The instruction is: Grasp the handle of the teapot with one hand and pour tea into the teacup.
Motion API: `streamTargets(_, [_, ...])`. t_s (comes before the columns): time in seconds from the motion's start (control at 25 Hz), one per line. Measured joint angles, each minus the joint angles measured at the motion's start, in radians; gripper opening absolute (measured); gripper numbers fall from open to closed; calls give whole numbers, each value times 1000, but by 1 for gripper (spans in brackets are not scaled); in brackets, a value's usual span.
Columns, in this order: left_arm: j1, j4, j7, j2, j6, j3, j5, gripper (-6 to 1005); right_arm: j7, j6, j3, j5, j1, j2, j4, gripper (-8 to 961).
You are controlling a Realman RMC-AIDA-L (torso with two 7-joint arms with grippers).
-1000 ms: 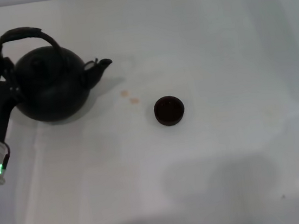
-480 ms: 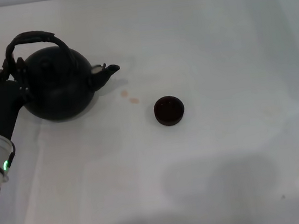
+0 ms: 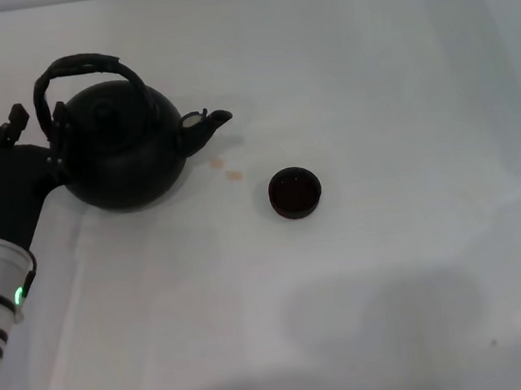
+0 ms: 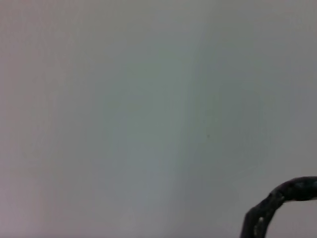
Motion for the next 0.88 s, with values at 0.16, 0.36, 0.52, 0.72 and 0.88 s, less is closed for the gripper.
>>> streamTargets(0.16, [18, -3, -1, 0, 41, 19, 1, 511, 0, 1, 0, 0, 0, 0, -1, 856])
streamTargets(0.36, [46, 0, -4, 0, 84, 23, 1, 640, 0, 2, 0, 0, 0, 0, -2, 856])
streamTargets(0.52, [70, 1, -44, 0, 114, 31, 1, 690, 0, 3, 0, 0, 0, 0, -2, 856])
streamTargets(0.72, [108, -4, -95, 1, 204, 49, -1, 711, 0, 2, 0, 0, 0, 0, -2, 856])
streamTargets(0.88, [147, -4, -96, 1, 294, 43, -14, 706, 0, 7, -1, 0, -5, 1, -2, 856])
